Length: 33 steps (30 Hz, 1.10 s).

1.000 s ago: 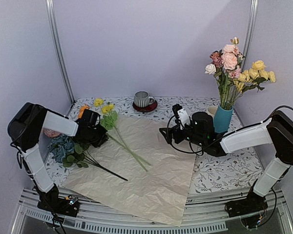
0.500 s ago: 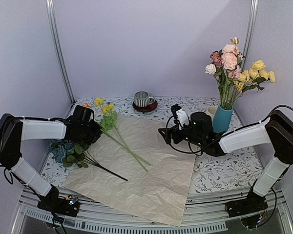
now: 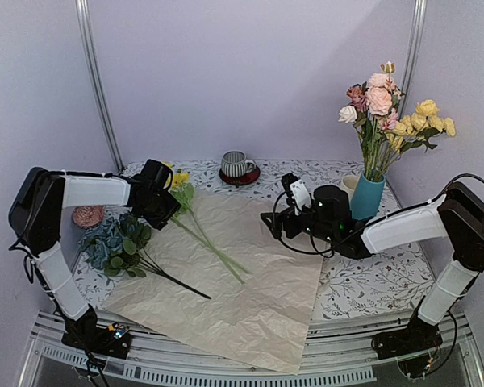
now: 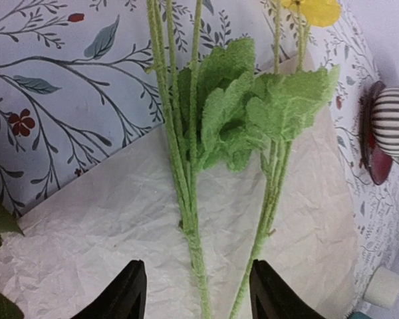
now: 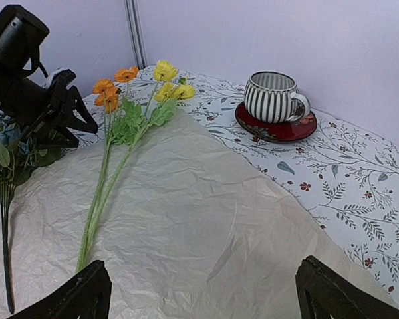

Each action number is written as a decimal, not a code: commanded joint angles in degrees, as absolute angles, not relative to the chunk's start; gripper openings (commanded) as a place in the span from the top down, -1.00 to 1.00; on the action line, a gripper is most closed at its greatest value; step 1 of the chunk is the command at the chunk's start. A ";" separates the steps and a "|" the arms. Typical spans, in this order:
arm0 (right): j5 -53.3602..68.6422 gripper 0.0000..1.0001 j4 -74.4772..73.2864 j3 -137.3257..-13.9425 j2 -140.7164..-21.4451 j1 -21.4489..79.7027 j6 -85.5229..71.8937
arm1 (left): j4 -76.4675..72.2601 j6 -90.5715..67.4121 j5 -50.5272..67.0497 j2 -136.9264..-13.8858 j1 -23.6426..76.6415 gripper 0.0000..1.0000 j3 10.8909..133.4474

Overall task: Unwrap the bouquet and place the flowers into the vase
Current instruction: Pick up the fake flower from the flattened wrapping paper.

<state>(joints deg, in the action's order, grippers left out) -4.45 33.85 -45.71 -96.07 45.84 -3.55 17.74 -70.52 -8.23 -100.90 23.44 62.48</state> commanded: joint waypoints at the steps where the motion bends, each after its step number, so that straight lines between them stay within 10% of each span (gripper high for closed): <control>1: -5.27 -0.98 33.92 -47.11 -96.77 46.27 -3.07 | 27.64 -68.96 -10.99 -106.14 22.09 -0.10 68.74; 6: -5.27 -0.98 33.93 -47.05 -96.68 46.30 -3.04 | 32.36 -66.40 -12.53 -111.55 21.12 -0.46 75.01; 33: -6.30 -0.97 33.58 -47.58 -97.20 47.11 -2.04 | 46.75 -69.76 -11.32 -128.76 19.15 -0.02 95.36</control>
